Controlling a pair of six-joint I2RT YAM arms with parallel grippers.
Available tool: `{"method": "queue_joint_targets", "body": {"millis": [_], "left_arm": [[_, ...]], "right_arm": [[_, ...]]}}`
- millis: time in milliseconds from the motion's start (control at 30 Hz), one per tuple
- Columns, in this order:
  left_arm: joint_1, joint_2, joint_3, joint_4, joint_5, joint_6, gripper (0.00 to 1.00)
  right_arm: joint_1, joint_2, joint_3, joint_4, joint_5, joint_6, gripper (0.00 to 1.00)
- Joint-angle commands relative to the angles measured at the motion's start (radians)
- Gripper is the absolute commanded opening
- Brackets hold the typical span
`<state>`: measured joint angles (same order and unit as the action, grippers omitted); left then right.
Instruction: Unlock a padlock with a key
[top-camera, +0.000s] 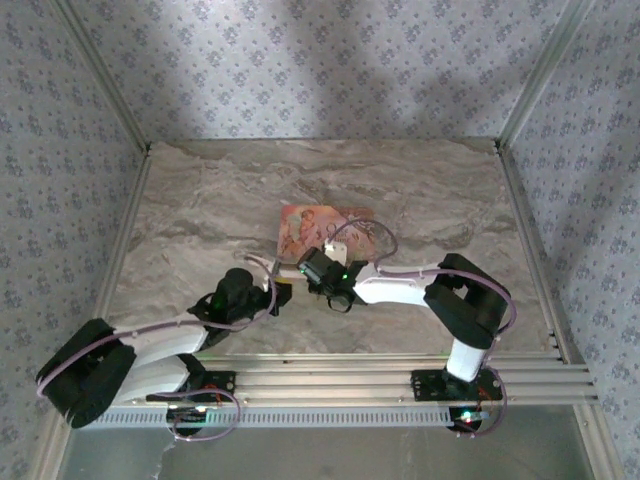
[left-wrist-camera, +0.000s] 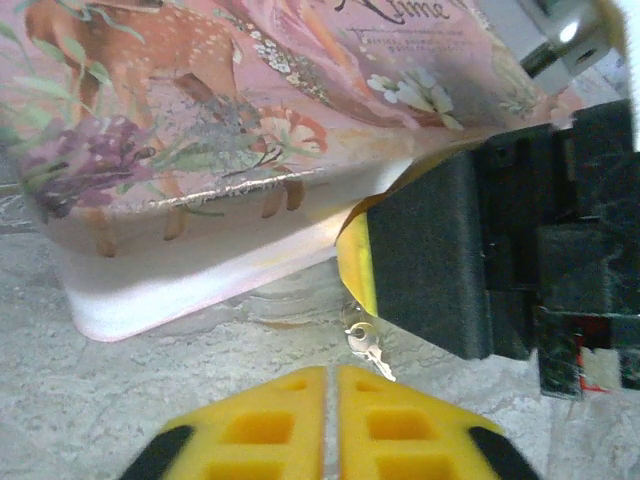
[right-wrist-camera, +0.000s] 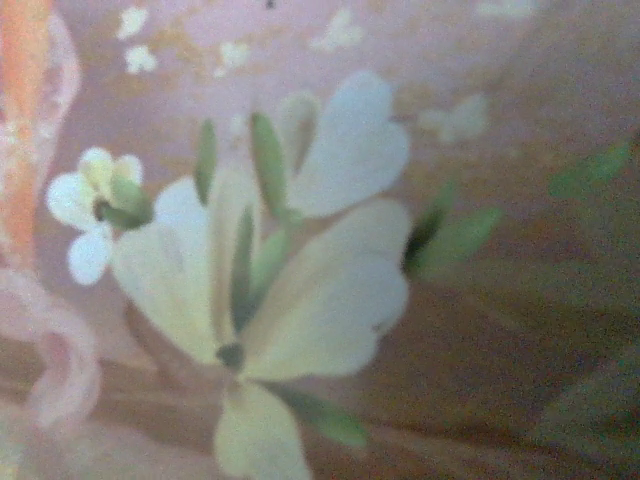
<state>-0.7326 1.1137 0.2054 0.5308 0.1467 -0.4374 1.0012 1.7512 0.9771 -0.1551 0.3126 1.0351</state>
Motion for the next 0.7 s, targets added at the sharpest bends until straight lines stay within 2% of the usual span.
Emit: {"method": "queue_joint_targets", "body": {"millis": [0, 67, 300, 433, 667], "left_arm": [[0.011, -0.075, -0.011, -0.051, 0.033, -0.008, 0.21], [0.018, -0.112, -0.011, -0.064, 0.078, -0.02, 0.27], [0.079, -0.126, -0.031, 0.073, 0.297, -0.142, 0.41], [0.085, -0.06, -0.027, 0.195, 0.345, -0.204, 0.43], [0.088, 0.164, -0.038, 0.532, 0.384, -0.313, 0.41]], "right_arm": [[0.001, -0.031, 0.037, -0.056, -0.001, 0.011, 0.04], [-0.012, -0.063, 0.034, -0.059, -0.056, 0.017, 0.0], [-0.088, -0.139, 0.061, -0.099, -0.261, 0.046, 0.0], [-0.123, -0.179, 0.055, -0.095, -0.352, 0.072, 0.0], [-0.164, -0.226, 0.043, -0.067, -0.445, 0.12, 0.0]]}}
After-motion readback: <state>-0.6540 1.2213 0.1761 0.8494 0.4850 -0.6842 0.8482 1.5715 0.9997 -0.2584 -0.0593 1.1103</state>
